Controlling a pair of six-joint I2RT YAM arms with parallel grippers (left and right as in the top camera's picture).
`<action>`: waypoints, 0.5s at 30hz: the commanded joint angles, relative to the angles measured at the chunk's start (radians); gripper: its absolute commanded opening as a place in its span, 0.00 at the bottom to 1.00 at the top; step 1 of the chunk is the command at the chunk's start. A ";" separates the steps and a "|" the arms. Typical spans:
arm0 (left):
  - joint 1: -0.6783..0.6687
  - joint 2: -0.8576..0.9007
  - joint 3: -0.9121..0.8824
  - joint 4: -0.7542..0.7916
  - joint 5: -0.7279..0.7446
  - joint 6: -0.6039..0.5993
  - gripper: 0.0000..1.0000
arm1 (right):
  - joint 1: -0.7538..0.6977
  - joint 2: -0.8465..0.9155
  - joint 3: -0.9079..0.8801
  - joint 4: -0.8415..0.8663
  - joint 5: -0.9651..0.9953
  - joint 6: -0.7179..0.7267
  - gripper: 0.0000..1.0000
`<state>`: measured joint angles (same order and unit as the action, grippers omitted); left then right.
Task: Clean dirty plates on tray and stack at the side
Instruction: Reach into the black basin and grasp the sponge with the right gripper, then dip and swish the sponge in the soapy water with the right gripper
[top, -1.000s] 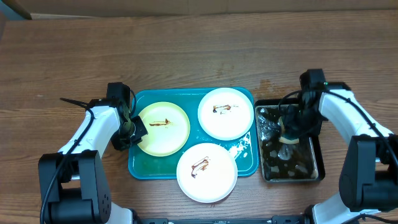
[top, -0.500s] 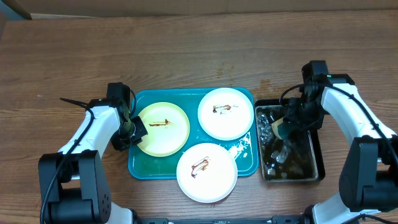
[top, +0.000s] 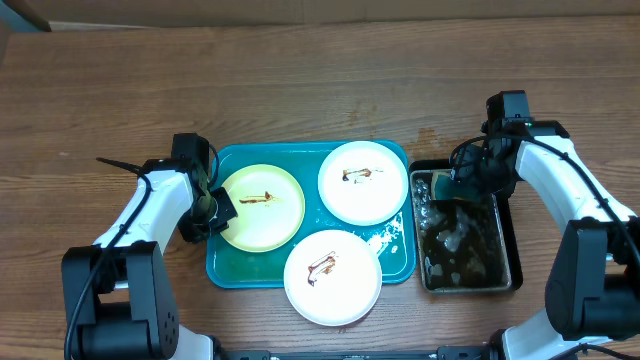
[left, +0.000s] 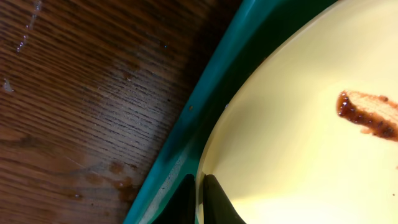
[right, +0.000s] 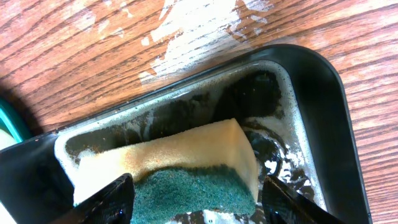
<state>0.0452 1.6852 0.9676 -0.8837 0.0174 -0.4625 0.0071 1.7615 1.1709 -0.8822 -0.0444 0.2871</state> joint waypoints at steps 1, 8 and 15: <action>-0.005 0.003 0.015 -0.002 -0.017 0.002 0.07 | -0.002 0.002 -0.015 0.007 0.010 -0.001 0.67; -0.005 0.003 0.015 -0.002 -0.017 0.002 0.07 | -0.002 -0.001 -0.043 0.007 -0.041 -0.029 0.61; -0.005 0.003 0.015 -0.003 -0.017 0.002 0.08 | -0.002 -0.043 0.045 -0.148 -0.182 -0.068 0.63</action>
<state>0.0452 1.6852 0.9676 -0.8841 0.0174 -0.4625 0.0071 1.7588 1.1584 -0.9947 -0.1631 0.2310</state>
